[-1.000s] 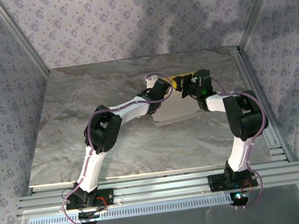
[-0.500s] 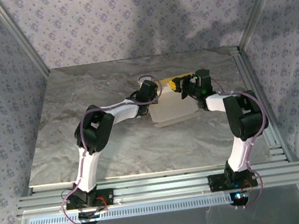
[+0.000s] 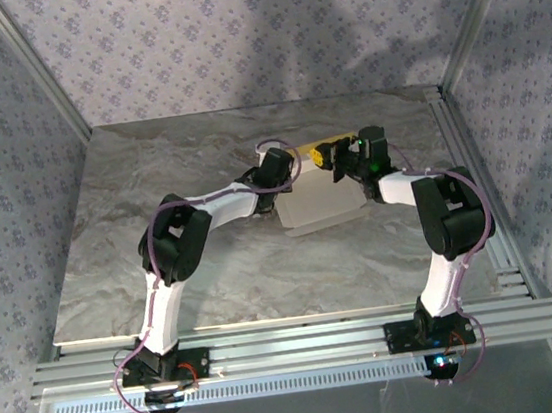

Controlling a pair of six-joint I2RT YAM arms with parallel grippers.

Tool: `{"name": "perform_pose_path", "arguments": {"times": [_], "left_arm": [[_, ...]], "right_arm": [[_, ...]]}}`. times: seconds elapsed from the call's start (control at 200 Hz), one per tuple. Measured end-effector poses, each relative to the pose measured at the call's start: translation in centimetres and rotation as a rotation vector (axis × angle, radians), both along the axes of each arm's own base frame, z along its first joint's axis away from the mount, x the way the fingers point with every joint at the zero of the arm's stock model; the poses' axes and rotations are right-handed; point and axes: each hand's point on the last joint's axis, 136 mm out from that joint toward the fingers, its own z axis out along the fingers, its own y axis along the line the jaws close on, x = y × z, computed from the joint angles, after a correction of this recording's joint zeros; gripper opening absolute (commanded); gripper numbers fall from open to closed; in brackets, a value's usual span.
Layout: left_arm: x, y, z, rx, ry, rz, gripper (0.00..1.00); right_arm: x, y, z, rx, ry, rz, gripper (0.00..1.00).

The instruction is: Fold the paper box

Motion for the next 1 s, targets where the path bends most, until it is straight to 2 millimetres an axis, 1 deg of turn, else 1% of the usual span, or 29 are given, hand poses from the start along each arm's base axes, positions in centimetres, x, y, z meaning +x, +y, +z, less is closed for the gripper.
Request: {"name": "perform_pose_path", "arguments": {"times": [0.215,0.42,0.545,0.58,0.66,0.7,0.75,0.815,0.88,0.934,0.999], "left_arm": [[0.0,0.5,0.1,0.060,0.048,0.067,0.00],[-0.2,0.8,0.2,0.072,0.096,0.101,0.00],[0.1,1.0,0.2,0.079,0.130,0.128,0.00],[0.1,1.2,0.3,0.080,0.141,0.135,0.00],[-0.1,1.7,0.5,0.090,0.163,0.147,0.00],[0.0,2.1,0.7,0.099,0.170,0.155,0.00],[0.2,2.8,0.8,0.108,0.177,0.173,0.00],[0.6,3.9,0.8,0.115,0.185,0.194,0.00],[0.9,4.8,0.7,0.120,0.195,0.208,0.00],[1.1,5.4,0.6,0.122,0.205,0.214,0.00],[1.2,5.8,0.4,0.122,0.223,0.203,0.00]], "right_arm": [[0.1,0.2,-0.1,-0.014,0.004,-0.002,0.00],[0.4,0.5,0.1,-0.026,0.021,0.017,0.00],[0.9,0.7,0.4,-0.053,0.042,0.032,0.00],[1.0,0.8,0.4,-0.065,0.052,0.042,0.11],[1.1,1.1,0.5,-0.098,0.073,0.072,0.31],[0.9,1.2,0.2,-0.119,0.086,0.084,0.39],[0.5,1.1,-0.1,-0.153,0.096,0.095,0.46],[-0.2,0.6,-0.5,-0.199,0.111,0.102,0.54],[-0.9,0.1,0.3,-0.242,0.100,0.101,0.59],[-1.5,-0.4,1.8,-0.286,0.059,0.099,0.60],[-2.2,-1.2,4.7,-0.350,-0.024,0.087,0.61]]}}
